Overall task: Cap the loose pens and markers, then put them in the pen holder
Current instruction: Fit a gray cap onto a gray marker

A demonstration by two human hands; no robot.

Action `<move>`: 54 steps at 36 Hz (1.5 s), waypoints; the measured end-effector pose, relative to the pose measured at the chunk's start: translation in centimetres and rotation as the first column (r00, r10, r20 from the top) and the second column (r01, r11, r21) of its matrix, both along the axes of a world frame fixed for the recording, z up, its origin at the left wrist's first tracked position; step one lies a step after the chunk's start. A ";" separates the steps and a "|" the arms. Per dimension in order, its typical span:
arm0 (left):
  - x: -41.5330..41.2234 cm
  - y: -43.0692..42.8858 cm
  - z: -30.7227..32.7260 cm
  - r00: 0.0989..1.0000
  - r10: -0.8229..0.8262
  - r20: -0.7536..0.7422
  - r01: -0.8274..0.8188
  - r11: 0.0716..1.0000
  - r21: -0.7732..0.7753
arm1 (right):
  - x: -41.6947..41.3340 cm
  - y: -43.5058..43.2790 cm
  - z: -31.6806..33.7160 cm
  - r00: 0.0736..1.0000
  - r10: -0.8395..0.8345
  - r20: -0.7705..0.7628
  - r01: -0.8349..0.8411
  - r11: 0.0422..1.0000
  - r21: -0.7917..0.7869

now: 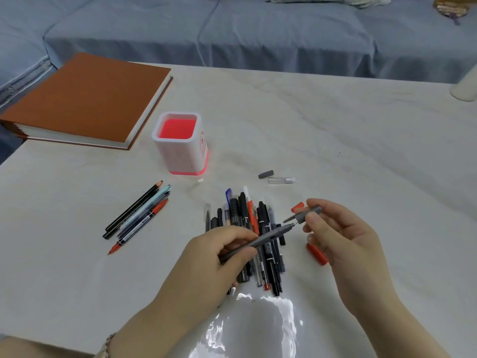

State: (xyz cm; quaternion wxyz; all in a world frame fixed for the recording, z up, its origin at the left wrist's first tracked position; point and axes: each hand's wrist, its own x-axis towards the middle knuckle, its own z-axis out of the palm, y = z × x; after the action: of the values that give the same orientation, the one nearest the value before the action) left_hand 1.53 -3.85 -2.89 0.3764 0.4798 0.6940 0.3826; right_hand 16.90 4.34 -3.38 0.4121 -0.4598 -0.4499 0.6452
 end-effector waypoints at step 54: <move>-1.3 2.8 -0.5 0.969 -0.057 -0.241 0.103 0.978 0.183 | -2.4 2.7 0.9 0.966 0.253 0.059 -0.260 0.943 0.210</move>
State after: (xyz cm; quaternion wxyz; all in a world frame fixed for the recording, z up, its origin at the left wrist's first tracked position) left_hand 0.19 -1.02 -3.40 0.2587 0.5836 0.6730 0.3735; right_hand 14.53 7.00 -2.49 0.3647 -0.3599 -0.5798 0.6335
